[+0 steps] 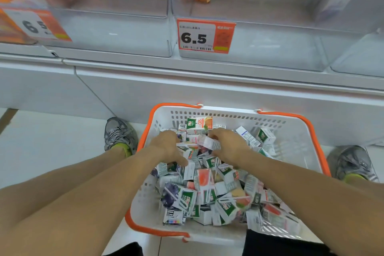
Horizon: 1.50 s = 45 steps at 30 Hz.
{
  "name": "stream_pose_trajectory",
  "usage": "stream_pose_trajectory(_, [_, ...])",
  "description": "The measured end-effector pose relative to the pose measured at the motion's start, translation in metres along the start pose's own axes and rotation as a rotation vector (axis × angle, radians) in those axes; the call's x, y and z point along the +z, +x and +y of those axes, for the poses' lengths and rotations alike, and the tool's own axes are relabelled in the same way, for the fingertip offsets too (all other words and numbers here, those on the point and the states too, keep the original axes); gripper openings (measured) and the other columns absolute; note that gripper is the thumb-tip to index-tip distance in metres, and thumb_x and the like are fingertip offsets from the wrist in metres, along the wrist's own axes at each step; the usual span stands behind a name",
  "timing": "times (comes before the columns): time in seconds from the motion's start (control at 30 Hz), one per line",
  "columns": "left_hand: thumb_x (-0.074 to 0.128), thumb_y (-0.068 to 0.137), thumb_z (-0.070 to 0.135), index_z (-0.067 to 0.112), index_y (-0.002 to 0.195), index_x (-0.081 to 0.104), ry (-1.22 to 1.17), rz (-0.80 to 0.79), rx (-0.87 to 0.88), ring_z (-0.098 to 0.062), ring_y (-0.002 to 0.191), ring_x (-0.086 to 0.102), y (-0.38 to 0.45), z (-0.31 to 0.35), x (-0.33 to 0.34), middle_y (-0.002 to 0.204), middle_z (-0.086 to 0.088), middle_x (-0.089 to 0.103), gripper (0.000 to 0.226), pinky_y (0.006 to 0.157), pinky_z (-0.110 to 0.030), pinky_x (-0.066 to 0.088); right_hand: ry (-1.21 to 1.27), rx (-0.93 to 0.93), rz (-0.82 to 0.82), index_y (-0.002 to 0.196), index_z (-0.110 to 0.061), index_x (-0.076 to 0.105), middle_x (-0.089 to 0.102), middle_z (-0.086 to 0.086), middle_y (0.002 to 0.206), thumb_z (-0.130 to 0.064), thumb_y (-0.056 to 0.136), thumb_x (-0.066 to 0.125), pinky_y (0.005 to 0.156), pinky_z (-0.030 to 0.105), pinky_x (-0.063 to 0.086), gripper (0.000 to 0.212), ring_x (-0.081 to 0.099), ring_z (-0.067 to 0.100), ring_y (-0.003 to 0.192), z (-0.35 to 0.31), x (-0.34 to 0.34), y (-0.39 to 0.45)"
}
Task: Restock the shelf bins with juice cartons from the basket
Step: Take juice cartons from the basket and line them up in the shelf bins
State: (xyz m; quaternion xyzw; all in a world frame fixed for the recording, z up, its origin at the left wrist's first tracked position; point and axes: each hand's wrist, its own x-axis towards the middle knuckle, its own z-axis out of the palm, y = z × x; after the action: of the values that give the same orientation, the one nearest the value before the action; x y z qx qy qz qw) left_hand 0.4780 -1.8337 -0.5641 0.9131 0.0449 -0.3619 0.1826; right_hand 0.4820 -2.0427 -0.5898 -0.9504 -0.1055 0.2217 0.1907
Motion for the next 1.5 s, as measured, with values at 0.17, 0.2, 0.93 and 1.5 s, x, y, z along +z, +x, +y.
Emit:
stream_pose_trajectory(0.17, [0.082, 0.072, 0.037, 0.006, 0.122, 0.057, -0.138, 0.091, 0.005, -0.022, 0.105, 0.058, -0.012, 0.01, -0.017, 0.117, -0.007, 0.059, 0.064, 0.077, -0.027, 0.046, 0.115, 0.086, 0.076, 0.105, -0.022, 0.059, 0.064, -0.002, 0.103, -0.028, 0.078, 0.077, 0.069, 0.031, 0.054, 0.033, 0.063, 0.017, 0.085, 0.004, -0.018, -0.009])
stream_pose_trajectory(0.2, [0.079, 0.073, 0.036, 0.007, 0.116, 0.06, -0.21, 0.101, 0.013, -0.021, 0.101, 0.06, -0.015, 0.013, -0.022, 0.113, -0.006, 0.061, 0.056, 0.074, -0.026, 0.046, 0.178, 0.109, 0.109, 0.1, -0.02, 0.057, 0.063, -0.002, 0.097, -0.028, 0.075, 0.079, 0.062, 0.028, 0.051, 0.034, 0.061, 0.015, 0.08, 0.004, -0.025, -0.012])
stream_pose_trajectory(0.93, [0.057, 0.083, 0.058, -0.001, 0.106, 0.063, -0.886, -0.003, 0.353, -0.029, 0.089, 0.072, -0.077, 0.072, -0.137, 0.1, -0.023, 0.072, 0.064, 0.086, -0.042, 0.058, 1.308, -0.037, -0.016, 0.097, -0.001, 0.066, 0.074, 0.018, 0.099, -0.014, 0.07, 0.077, 0.082, 0.035, 0.057, 0.032, 0.069, 0.027, 0.086, -0.024, -0.199, -0.082])
stream_pose_trajectory(1.5, [0.095, 0.052, 0.043, 0.002, 0.114, 0.062, -1.033, -0.159, 0.504, -0.035, 0.095, 0.063, -0.088, 0.049, -0.137, 0.108, -0.021, 0.07, 0.082, 0.071, -0.04, 0.054, 1.345, -0.135, 0.02, 0.113, 0.001, 0.063, 0.07, 0.026, 0.106, -0.008, 0.069, 0.076, 0.068, 0.036, 0.06, 0.047, 0.072, 0.029, 0.088, -0.075, -0.196, -0.079])
